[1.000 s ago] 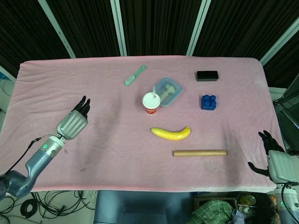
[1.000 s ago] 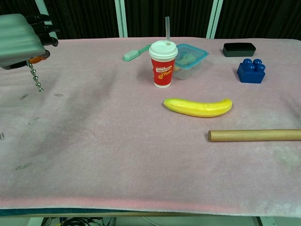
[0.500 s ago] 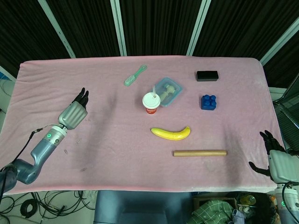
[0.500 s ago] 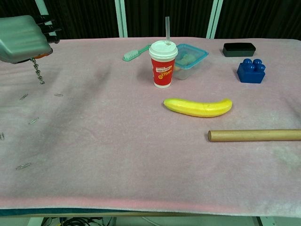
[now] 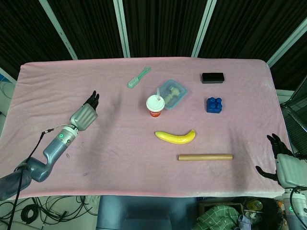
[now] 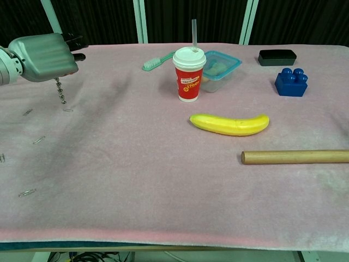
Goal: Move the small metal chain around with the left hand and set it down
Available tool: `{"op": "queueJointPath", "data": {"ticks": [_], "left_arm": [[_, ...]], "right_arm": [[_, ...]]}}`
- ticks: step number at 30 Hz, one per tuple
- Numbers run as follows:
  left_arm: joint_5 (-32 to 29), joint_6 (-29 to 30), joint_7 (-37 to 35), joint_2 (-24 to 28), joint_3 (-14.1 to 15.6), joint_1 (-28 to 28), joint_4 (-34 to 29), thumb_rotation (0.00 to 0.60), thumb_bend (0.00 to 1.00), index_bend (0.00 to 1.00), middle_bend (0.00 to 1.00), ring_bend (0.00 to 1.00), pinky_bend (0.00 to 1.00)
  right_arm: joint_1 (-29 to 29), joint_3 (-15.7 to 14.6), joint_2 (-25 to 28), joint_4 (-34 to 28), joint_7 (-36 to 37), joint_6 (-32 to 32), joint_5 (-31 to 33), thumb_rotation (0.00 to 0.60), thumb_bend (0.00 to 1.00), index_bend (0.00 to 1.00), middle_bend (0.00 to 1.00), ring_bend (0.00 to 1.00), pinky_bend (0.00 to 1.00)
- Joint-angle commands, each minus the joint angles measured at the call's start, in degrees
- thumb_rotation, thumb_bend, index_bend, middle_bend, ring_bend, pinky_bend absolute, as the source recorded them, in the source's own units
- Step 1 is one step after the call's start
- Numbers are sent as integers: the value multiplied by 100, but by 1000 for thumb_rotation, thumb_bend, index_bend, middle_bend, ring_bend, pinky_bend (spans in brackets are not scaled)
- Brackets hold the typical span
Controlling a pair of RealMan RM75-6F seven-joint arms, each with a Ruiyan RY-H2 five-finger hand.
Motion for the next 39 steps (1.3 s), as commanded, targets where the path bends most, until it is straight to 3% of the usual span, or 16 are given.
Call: {"op": "queueJointPath", "data": {"ticks": [1, 18, 31, 39], "left_arm": [[25, -23, -81, -94, 22, 2, 109, 600, 412, 581, 196, 0, 0], [174, 46, -238, -286, 45, -10, 376, 600, 413, 581, 196, 0, 0], [96, 360, -145, 510, 56, 308, -251, 600, 413, 581, 196, 0, 0], [40, 312, -416, 627, 271, 642, -42, 600, 413, 582, 197, 0, 0]], "right_arm": [[0, 1, -2, 3, 2, 0, 0, 600, 115, 0, 0, 98, 212], [0, -1, 3, -1, 20, -3, -13, 600, 115, 0, 0, 98, 212], [-4, -7, 0, -10, -5, 7, -21, 600, 114, 0, 0, 98, 212], [-11, -9, -2, -17, -23, 22, -24, 600, 115, 0, 0, 99, 212]]}}
